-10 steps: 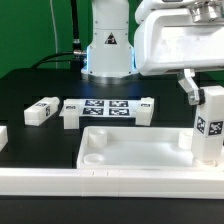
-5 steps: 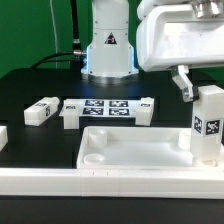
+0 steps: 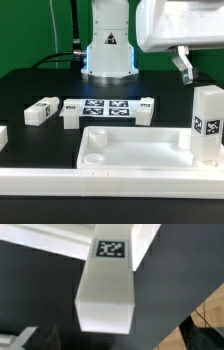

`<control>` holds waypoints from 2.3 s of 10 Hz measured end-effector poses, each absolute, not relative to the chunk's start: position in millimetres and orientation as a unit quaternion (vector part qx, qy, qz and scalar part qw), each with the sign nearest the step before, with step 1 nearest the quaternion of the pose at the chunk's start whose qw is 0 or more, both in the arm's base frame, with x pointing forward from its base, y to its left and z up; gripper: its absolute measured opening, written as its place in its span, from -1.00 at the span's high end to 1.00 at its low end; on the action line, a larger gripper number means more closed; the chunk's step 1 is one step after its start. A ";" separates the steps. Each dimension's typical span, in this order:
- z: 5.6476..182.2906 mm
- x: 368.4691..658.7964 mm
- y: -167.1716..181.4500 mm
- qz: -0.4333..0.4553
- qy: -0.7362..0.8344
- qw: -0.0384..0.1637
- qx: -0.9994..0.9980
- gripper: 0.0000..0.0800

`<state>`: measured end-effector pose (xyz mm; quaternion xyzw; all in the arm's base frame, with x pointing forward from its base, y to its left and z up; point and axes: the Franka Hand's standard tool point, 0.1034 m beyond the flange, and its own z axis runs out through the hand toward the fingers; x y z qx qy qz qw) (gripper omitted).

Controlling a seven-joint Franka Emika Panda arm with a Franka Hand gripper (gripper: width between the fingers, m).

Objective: Assemble desk

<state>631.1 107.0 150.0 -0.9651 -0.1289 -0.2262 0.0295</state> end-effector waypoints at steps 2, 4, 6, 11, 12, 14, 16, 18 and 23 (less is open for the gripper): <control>149.2 630.4 107.1 -0.217 -0.130 0.030 -0.967 -0.62; 142.6 625.9 100.8 -0.163 -0.129 0.029 -0.978 -0.62; 140.6 624.5 93.8 -0.089 -0.127 0.030 -0.987 -0.62; 142.7 620.8 108.6 -0.006 -0.123 0.036 -0.992 -0.62; 138.9 621.8 107.1 -0.006 -0.122 0.036 -0.992 -0.62; 133.4 630.1 101.4 -0.009 -0.124 0.036 -0.992 -0.62; 126.1 633.9 102.3 -0.017 -0.129 0.036 -0.991 -0.62; 116.1 634.5 98.5 -0.018 -0.131 0.036 -0.991 -0.62; 115.0 634.7 98.9 -0.019 -0.131 0.036 -0.991 -0.10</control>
Offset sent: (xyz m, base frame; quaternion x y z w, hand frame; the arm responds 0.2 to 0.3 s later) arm 0.0062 -0.0182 -0.0081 -0.0097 -0.1306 -0.0022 0.9914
